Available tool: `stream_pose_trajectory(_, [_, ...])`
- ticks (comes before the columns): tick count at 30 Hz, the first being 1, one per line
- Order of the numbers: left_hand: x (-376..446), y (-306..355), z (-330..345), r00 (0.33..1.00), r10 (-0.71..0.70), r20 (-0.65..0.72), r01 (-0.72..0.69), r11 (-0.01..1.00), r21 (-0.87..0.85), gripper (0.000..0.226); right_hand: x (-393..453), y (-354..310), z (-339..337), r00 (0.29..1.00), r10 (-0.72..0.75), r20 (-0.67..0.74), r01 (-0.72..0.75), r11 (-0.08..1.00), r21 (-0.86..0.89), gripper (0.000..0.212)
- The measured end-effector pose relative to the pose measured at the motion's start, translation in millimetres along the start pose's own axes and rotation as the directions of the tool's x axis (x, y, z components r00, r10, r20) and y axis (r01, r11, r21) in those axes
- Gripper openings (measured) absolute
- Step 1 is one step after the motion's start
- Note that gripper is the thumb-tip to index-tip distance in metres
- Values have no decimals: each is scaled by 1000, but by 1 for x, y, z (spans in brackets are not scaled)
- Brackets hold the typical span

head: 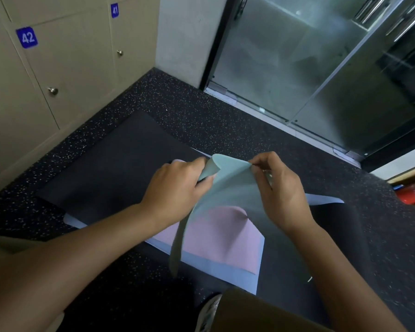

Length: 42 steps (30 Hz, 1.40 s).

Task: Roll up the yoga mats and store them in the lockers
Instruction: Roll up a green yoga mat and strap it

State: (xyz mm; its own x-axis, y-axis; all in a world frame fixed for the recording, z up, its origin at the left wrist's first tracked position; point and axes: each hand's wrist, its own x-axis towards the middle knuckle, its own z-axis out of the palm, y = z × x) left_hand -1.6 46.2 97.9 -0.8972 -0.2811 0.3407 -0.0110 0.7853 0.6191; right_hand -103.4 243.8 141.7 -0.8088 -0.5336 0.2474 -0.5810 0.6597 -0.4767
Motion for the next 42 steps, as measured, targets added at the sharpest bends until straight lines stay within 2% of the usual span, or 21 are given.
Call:
stream_pose_trajectory(5, [-5, 1, -10, 983, -185, -19, 181, 973, -141, 40, -4, -12, -7, 998, 17, -54, -19, 999, -35, 23])
stream_pose_trajectory(9, [-3, -8, -21, 934, -355, -39, 321, 882, -345, 40, -11, -31, -5, 999, 9, -52, -10, 1000, -10, 34])
stream_pose_trajectory(11, [-3, -10, -29, 905, -426, -22, 371, 812, -450, 38, -19, -45, -3, 998, 1, 60, -6, 996, 94, 44])
stream_pose_trajectory(13, [-3, -9, -38, 870, -493, 0, 415, 733, -540, 31, -29, -58, 1, 969, -13, 248, -50, 968, 246, 49])
stream_pose_trajectory(15, [-6, -9, -45, 830, -556, 33, 450, 634, -629, 28, -39, -70, 4, 916, -36, 399, -112, 932, 343, 43])
stream_pose_trajectory(17, [-10, -8, -53, 795, -605, 52, 458, 542, -704, 27, -47, -77, 8, 889, -63, 453, -82, 952, 293, 29])
stream_pose_trajectory(21, [-17, -9, -68, 760, -649, 31, 426, 461, -778, 17, -57, -80, 13, 933, -42, 357, 29, 999, 41, 6])
stream_pose_trajectory(25, [-27, -10, -88, 714, -700, -23, 384, 418, -823, 3, -61, -80, 11, 964, -25, 266, 25, 1000, 3, 3])
stream_pose_trajectory(27, [-36, -17, -95, 695, -718, -23, 376, 391, -840, 6, -60, -84, 15, 971, -12, 241, 11, 1000, 5, 3])
stream_pose_trajectory(28, [-42, -19, -98, 680, -732, -29, 381, 387, -840, 15, -59, -88, 18, 975, -13, 221, 15, 1000, -7, 5])
stream_pose_trajectory(29, [-48, -21, -101, 661, -748, -55, 400, 413, -818, 30, -58, -92, 22, 980, -23, 200, 29, 999, -25, 7])
stream_pose_trajectory(32, [-69, -22, -114, 596, -754, -276, 517, 623, -587, 78, -59, -108, 33, 981, -124, 152, 134, 990, -52, 13])
stream_pose_trajectory(33, [-77, -22, -118, 607, -715, -346, 524, 688, -502, 91, -61, -113, 37, 974, -182, 133, 191, 980, -59, 14])
stream_pose_trajectory(34, [-84, -23, -120, 650, -642, -406, 506, 765, -399, 95, -64, -117, 40, 966, -234, 114, 243, 967, -75, 16])
stream_pose_trajectory(35, [-90, -24, -122, 718, -545, -434, 464, 839, -285, 89, -68, -122, 42, 955, -281, 97, 290, 952, -101, 17])
stream_pose_trajectory(36, [-95, -28, -122, 802, -434, -409, 399, 900, -172, 74, -71, -124, 44, 943, -322, 83, 330, 936, -121, 20])
stream_pose_trajectory(38, [-107, -29, -122, 938, -258, -233, 267, 964, 9, 43, -77, -130, 46, 932, -360, 45, 363, 923, -132, 22])
stream_pose_trajectory(40, [-119, -24, -120, 988, -136, -79, 143, 985, 97, 43, -84, -136, 46, 932, -363, 0, 360, 923, -139, 23])
stream_pose_trajectory(42, [-128, -20, -120, 999, -44, -24, 47, 987, 154, 37, -94, -141, 43, 930, -366, -28, 359, 922, -143, 26])
